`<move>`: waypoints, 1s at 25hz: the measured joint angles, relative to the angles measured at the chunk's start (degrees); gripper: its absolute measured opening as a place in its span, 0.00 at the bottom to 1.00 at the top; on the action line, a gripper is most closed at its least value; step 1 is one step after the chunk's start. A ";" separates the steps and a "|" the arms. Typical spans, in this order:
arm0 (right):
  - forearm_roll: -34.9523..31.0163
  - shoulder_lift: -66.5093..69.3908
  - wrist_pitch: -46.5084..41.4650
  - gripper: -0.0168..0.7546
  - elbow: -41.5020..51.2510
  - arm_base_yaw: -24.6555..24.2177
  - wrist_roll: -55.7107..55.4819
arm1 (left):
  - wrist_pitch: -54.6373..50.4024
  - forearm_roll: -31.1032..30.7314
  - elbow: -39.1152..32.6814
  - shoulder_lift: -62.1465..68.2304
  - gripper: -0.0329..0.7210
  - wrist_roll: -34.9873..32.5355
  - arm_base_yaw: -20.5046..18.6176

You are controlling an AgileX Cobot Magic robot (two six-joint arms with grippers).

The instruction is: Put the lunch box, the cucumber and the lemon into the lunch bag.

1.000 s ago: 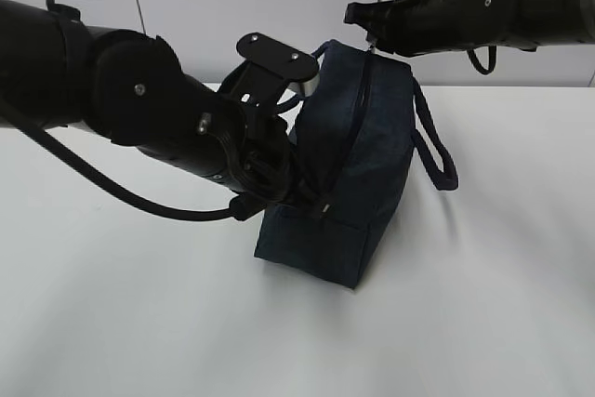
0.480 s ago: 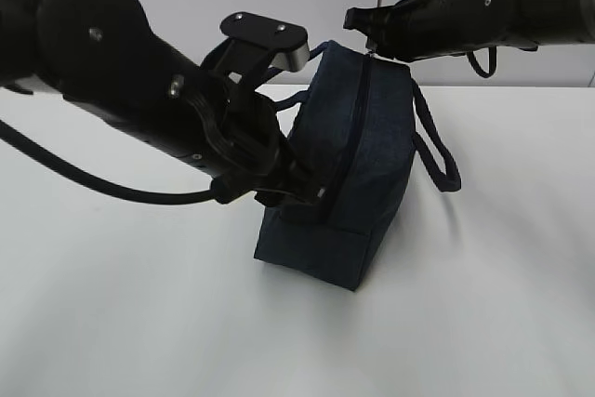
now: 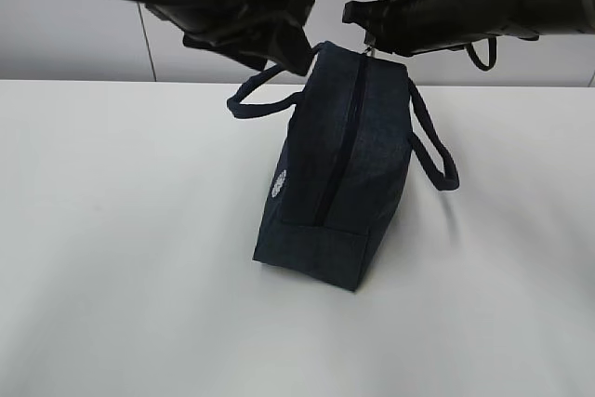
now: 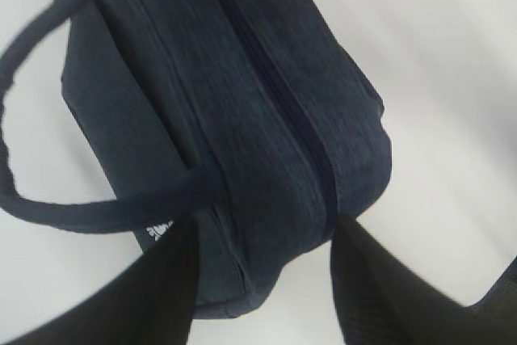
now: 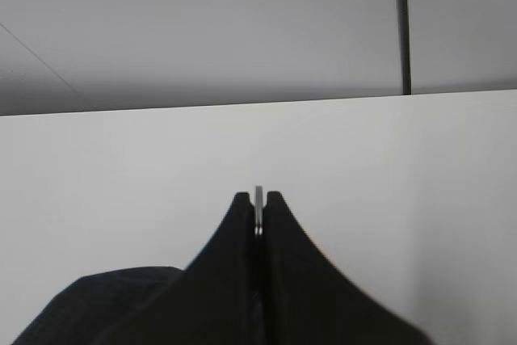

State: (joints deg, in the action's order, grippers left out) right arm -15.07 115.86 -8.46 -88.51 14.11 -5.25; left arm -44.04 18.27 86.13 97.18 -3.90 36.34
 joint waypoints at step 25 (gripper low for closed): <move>0.00 0.00 -0.73 0.02 -0.43 0.00 0.00 | -16.86 4.81 28.61 25.67 0.51 2.14 -5.19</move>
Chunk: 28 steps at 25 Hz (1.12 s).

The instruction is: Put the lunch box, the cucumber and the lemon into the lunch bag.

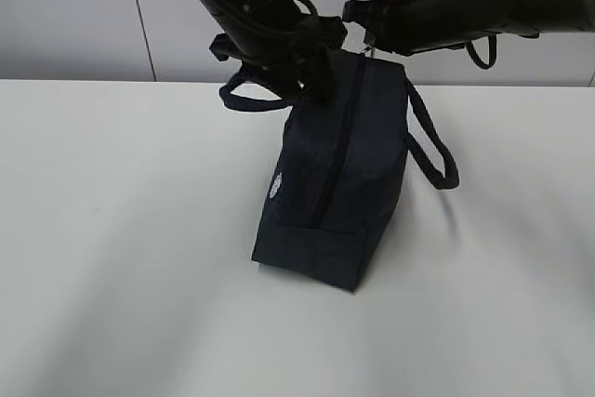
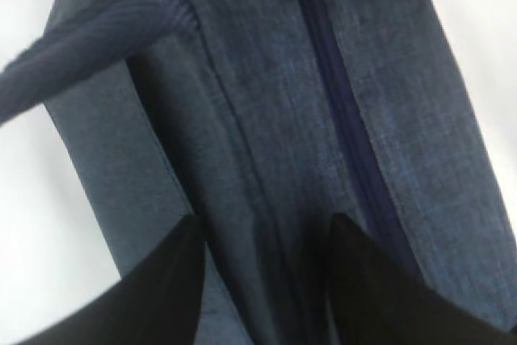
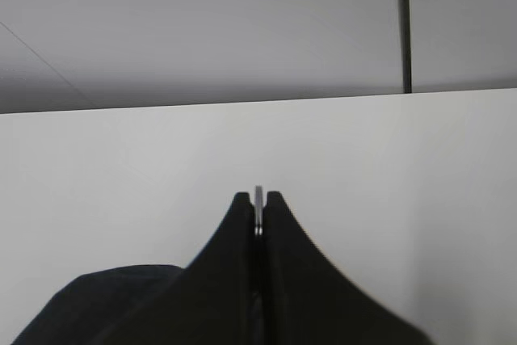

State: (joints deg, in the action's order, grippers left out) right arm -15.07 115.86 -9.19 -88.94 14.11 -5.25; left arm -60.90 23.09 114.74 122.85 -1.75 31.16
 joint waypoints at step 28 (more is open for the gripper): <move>0.48 0.00 -1.07 0.02 0.00 0.00 0.00 | -7.25 0.06 0.38 1.00 0.03 -7.57 0.00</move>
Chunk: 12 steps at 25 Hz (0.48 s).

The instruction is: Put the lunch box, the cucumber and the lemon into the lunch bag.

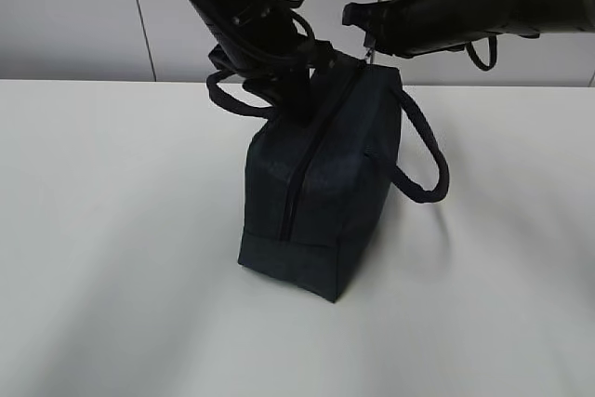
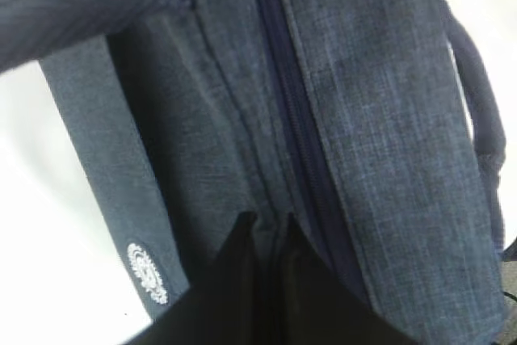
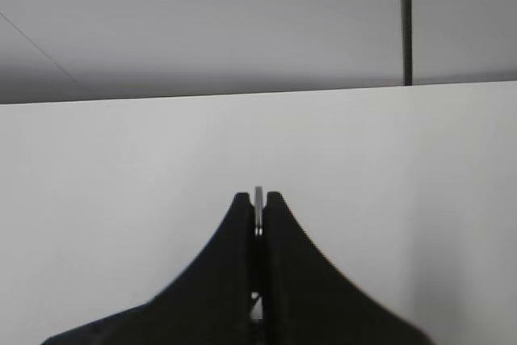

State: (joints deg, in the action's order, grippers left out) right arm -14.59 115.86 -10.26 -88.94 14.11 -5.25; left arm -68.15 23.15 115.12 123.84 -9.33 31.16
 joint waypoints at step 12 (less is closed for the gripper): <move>-0.58 3.41 0.37 0.02 -2.18 -1.06 0.00 | -0.03 1.74 0.00 -0.61 0.03 0.00 1.09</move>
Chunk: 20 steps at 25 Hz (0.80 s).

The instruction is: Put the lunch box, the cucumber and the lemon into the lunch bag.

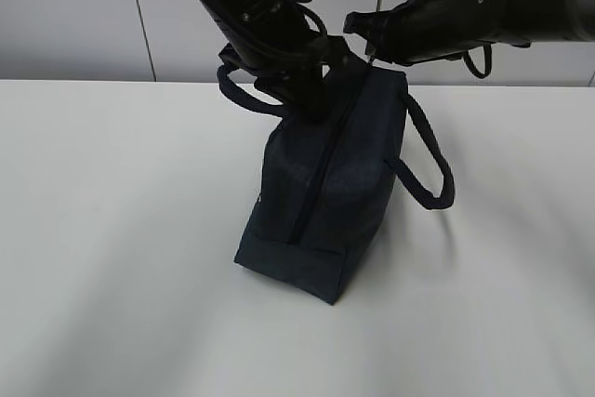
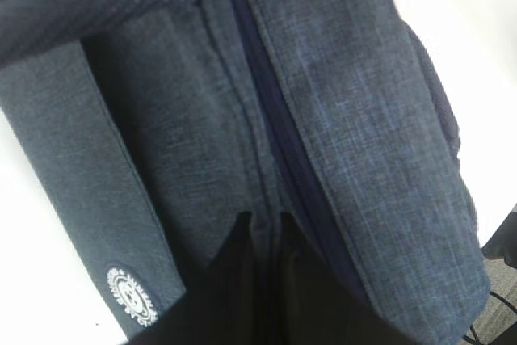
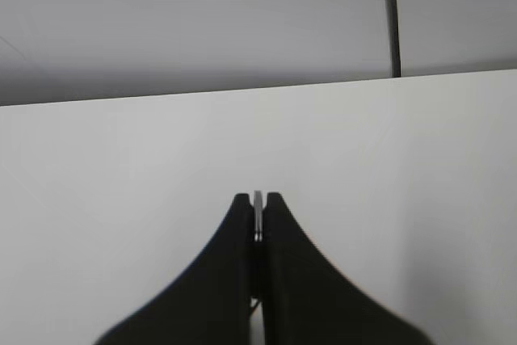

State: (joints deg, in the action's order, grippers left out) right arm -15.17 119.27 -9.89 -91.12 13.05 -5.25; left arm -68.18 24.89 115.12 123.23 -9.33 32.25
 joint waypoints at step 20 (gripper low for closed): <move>-1.57 6.48 -3.51 0.02 -5.30 -0.12 0.00 | -0.61 -1.27 0.00 -0.08 0.12 0.55 0.48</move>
State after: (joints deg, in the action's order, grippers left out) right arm -16.74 125.74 -13.40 -96.42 12.93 -5.25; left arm -68.79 23.62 115.12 123.15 -8.77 32.72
